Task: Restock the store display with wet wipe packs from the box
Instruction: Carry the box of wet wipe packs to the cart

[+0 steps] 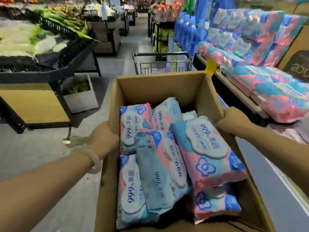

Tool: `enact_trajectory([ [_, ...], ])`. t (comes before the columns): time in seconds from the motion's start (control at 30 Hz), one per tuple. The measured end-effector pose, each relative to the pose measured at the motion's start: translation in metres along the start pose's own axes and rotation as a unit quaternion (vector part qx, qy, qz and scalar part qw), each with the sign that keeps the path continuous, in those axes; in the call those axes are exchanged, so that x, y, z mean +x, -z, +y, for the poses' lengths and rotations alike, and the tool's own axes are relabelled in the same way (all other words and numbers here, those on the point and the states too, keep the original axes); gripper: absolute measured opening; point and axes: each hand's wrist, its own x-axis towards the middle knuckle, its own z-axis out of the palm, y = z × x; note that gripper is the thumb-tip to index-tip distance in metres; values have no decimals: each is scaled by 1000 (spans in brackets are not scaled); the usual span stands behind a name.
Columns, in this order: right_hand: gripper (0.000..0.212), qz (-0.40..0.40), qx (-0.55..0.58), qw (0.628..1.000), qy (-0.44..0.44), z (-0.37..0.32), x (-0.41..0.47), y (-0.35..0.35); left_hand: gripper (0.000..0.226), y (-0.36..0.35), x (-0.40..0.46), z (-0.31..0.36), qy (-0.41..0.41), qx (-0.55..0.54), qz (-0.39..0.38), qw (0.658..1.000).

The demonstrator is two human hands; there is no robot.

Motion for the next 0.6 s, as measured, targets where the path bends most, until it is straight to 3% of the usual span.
enact_trajectory([
  [0.17,20,59,-6,998,-6,-26,133,55,39,-12,120,79,-48,-58,-33,997],
  [0.3,16,79,-9,997,-17,-38,212,81,27,-30,207,124,-87,-20,11,996],
  [0.4,4,82,-19,996,-13,-41,272,85,27,-52,269,149,-85,-5,25,996],
  [0.5,21,86,-30,995,-31,-36,336,76,31,-79,316,171,-66,-21,17,997],
  [0.6,24,70,-28,996,-38,-35,391,58,31,-109,353,182,-31,-29,17,999],
])
